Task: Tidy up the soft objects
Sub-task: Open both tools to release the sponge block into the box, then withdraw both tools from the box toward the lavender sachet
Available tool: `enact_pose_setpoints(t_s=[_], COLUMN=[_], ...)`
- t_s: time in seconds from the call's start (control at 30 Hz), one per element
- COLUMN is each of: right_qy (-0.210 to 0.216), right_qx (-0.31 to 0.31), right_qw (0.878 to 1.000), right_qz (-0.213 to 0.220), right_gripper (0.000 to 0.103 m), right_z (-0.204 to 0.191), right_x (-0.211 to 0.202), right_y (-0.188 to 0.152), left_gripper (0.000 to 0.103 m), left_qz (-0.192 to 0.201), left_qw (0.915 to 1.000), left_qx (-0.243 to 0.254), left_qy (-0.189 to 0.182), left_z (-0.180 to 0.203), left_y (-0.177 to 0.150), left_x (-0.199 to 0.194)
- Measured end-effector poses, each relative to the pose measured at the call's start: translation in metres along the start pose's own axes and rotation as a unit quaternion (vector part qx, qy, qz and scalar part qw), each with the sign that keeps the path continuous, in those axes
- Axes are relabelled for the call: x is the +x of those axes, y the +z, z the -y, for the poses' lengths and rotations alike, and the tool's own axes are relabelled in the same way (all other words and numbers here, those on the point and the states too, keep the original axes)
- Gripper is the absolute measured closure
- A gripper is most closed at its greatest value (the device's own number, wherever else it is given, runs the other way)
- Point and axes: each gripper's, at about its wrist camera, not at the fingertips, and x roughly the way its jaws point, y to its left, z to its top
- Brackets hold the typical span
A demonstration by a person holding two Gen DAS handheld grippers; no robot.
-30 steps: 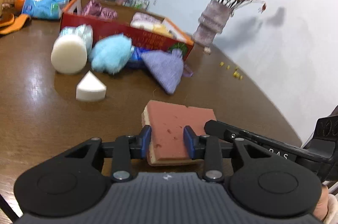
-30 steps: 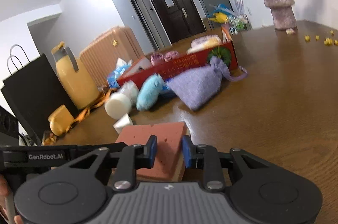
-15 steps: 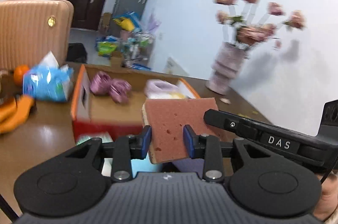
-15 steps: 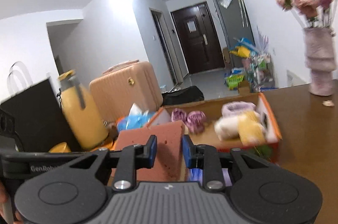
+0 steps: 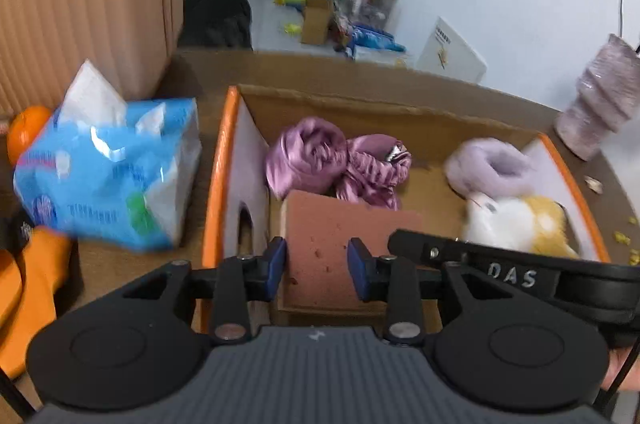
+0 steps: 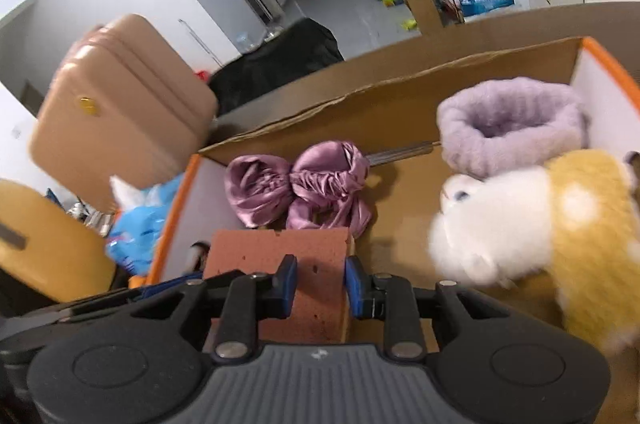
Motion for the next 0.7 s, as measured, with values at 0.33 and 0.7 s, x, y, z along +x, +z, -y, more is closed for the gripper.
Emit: enact_pose_setpoints(t_s=[0.33,0.7], right_qy=[-0.007,-0.053], right_qx=[-0.050,-0.131], right_qw=[0.998,0.980], right_qz=[0.049,0.142], right_gripper=[0.057,0.036], right_z=[-0.012,-0.023], right_x=[-0.017,-0.168], right_y=[0.011,-0.001], left_gripper=[0.060,0.029], left_qz=[0.054,0.158], left_qw=[0.9984,0.9845], left_qx=[0.012,0.058], left_qy=[0.012,0.047], left_z=[-0.007,0.006], left_y=[0.000,-0.014], left_x=[-0.032,-0.163])
